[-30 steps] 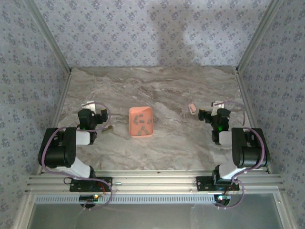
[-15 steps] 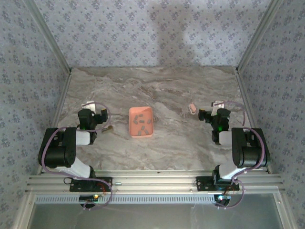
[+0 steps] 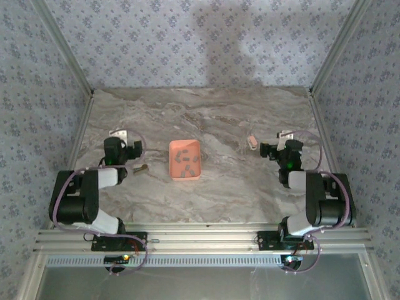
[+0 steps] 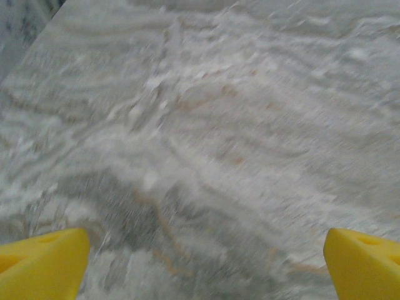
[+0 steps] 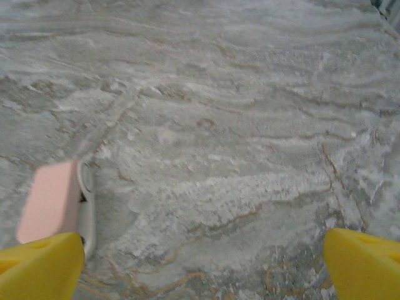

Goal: Load the staples into the stapler

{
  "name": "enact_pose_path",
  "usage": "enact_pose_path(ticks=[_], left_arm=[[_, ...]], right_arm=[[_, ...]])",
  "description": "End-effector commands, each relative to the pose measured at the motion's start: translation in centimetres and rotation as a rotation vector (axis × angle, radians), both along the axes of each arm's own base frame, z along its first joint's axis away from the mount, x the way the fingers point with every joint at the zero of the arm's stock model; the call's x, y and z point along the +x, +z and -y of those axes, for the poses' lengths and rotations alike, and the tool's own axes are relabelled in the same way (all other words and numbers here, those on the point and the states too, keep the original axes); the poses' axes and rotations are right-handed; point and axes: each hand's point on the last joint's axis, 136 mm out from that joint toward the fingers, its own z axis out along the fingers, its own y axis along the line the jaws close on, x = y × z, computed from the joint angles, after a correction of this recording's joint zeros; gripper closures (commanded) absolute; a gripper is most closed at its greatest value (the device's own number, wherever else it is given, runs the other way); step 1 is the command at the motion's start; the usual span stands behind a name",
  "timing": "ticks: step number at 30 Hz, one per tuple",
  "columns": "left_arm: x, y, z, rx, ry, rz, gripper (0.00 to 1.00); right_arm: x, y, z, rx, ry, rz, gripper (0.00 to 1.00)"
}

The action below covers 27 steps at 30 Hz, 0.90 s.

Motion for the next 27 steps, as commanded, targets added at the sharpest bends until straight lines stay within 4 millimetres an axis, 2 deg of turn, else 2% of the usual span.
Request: enact_pose_path(ticks=[1, 5, 8, 10, 16, 19, 22, 27], left_arm=[[0.1, 4.1, 2.5, 0.033, -0.082, -0.025, 0.09], [-1.2, 7.8, 4.8, -0.04, -0.115, -0.025, 0.13], [-2.0, 9.9, 6.8, -0.142, -0.184, 0.018, 0.15], [-2.4, 10.4, 7.5, -0.18, -0.209, 0.03, 0.16], [-2.3, 10.2, 8.0, -0.242, -0.202, 0.047, 0.16], [-1.7, 9.8, 8.3, -0.251, -0.206, 0.038, 0.16], [-1.1, 8.9, 8.6, -0.258, -0.214, 0.007, 0.17], [-0.7, 7.6, 9.2, -0.265, -0.227, -0.027, 0.19]], right_arm=[[0.2, 2.8, -1.3, 0.059, 0.048, -0.085, 0.0], [0.3, 4.4, -2.9, 0.113, 0.099, -0.218, 0.0], [0.6, 4.3, -4.7, 0.115, 0.147, -0.3, 0.0], [0.8, 3.8, -5.8, 0.097, 0.172, -0.369, 0.0], [1.5, 0.4, -8.1, 0.076, 0.251, -0.613, 0.0], [1.9, -0.4, -8.3, 0.062, 0.255, -0.674, 0.01], [1.8, -1.4, -8.0, 0.024, 0.232, -0.699, 0.08], [1.5, -2.7, -8.3, 0.002, 0.245, -0.725, 0.27]])
